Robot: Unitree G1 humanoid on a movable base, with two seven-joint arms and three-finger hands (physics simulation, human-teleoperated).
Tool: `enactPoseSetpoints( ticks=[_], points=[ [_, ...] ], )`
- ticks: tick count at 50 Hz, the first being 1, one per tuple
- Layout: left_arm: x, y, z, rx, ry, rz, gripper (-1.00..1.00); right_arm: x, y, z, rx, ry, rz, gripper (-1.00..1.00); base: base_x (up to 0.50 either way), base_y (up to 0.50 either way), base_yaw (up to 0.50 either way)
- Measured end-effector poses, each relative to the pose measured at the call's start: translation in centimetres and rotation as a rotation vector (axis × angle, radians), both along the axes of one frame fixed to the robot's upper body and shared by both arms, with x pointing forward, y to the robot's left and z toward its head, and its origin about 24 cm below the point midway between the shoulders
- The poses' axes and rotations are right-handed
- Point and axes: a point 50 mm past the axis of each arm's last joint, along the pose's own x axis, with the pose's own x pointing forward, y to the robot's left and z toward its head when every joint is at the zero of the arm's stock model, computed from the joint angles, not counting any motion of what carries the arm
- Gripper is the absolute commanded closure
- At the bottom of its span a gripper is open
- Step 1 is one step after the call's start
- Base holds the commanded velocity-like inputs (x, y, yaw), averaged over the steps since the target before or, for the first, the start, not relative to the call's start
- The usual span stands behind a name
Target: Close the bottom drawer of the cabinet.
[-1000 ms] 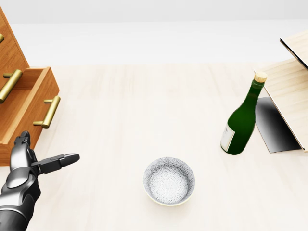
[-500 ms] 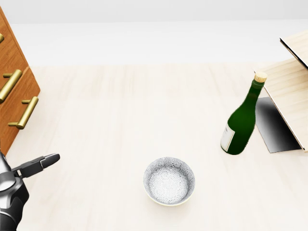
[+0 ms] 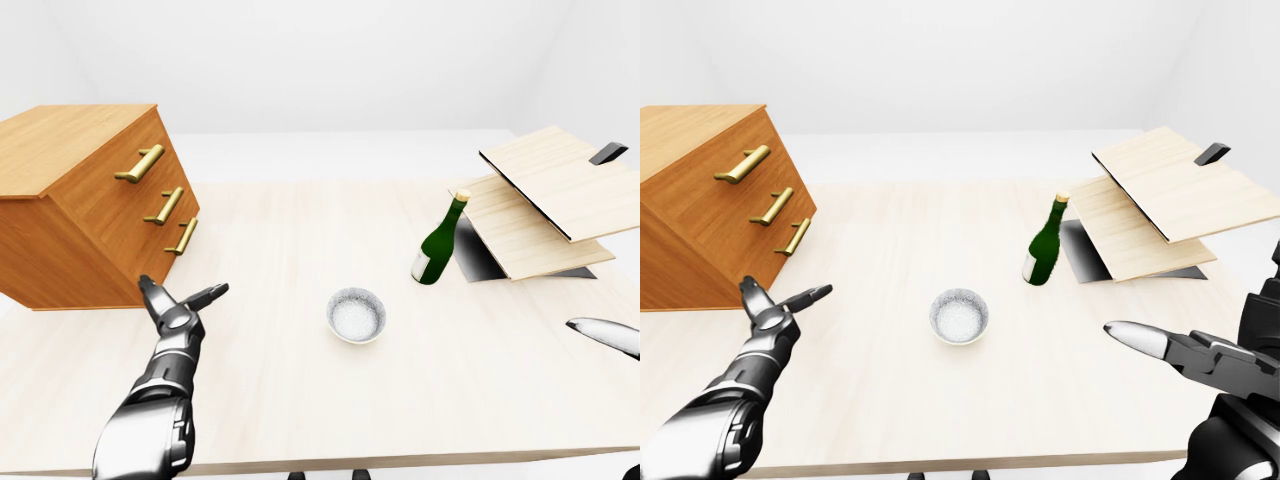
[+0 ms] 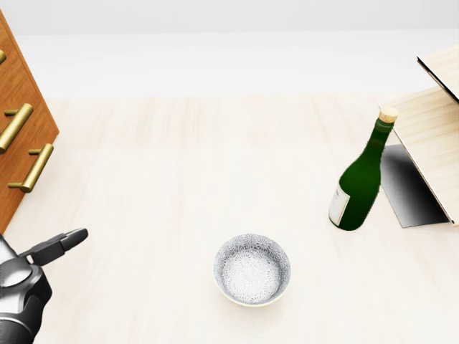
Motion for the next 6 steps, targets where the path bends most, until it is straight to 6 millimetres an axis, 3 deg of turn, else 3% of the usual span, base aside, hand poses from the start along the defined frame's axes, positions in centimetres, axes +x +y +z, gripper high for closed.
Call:
enactPoseSetpoints(
  ticks=[6],
  points=[
    [-0.04,-0.07,-0.06,0.004,0.001,-0.004,-1.0,-0.01,0.0,0.02,0.0,-0.001,0.0,-1.0,0.0,0.0,0.0]
  ],
)
